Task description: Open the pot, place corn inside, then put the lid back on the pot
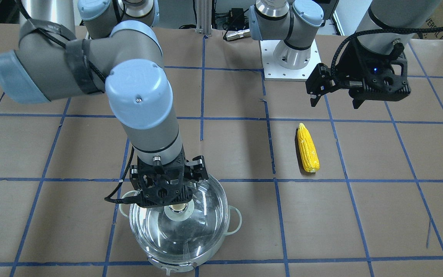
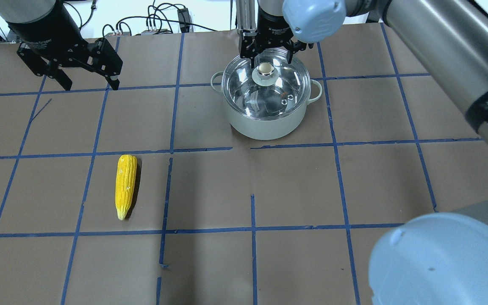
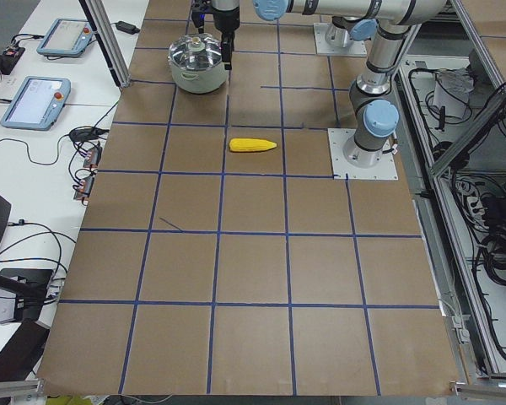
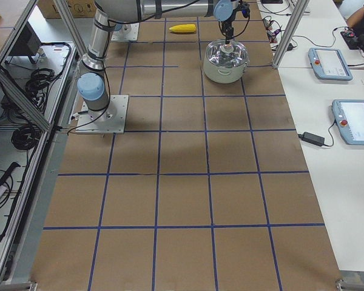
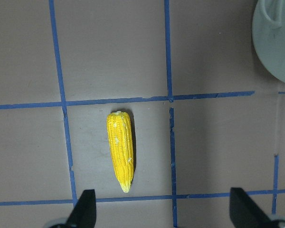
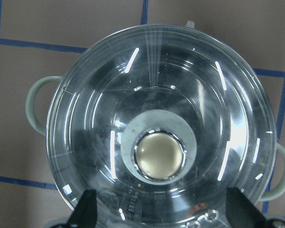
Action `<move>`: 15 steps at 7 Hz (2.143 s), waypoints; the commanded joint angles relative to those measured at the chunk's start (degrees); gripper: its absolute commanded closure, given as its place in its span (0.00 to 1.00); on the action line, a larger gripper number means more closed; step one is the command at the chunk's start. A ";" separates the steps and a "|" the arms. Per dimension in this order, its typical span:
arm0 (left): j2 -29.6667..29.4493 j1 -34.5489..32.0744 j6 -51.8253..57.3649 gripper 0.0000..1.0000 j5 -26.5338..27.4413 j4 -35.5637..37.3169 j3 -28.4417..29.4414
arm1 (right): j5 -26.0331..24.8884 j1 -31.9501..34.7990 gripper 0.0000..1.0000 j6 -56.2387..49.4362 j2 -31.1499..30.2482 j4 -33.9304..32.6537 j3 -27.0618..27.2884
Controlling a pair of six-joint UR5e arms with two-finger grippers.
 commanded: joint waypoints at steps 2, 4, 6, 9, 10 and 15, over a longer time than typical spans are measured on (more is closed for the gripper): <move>-0.09 0.08 0.09 0.00 -0.09 0.00 0.00 | -3.31 0.94 0.06 -0.32 2.80 -0.95 -1.84; -0.09 0.16 0.09 0.00 -0.18 0.00 0.00 | -4.56 0.94 0.08 -0.94 2.80 -0.69 -1.32; -0.18 0.16 0.09 0.00 0.00 0.00 0.00 | -4.47 0.94 0.08 -0.33 4.37 -1.39 -1.67; -0.26 0.16 0.09 0.00 0.00 0.00 0.00 | -4.47 0.94 0.16 -0.41 4.73 -1.74 -1.67; -0.18 0.16 0.09 0.00 0.00 0.00 0.00 | -4.47 0.94 0.27 -0.85 4.64 -1.83 -1.67; -0.09 0.51 0.18 0.00 0.09 0.00 0.52 | -4.39 0.94 0.54 -2.43 4.73 -1.83 -1.93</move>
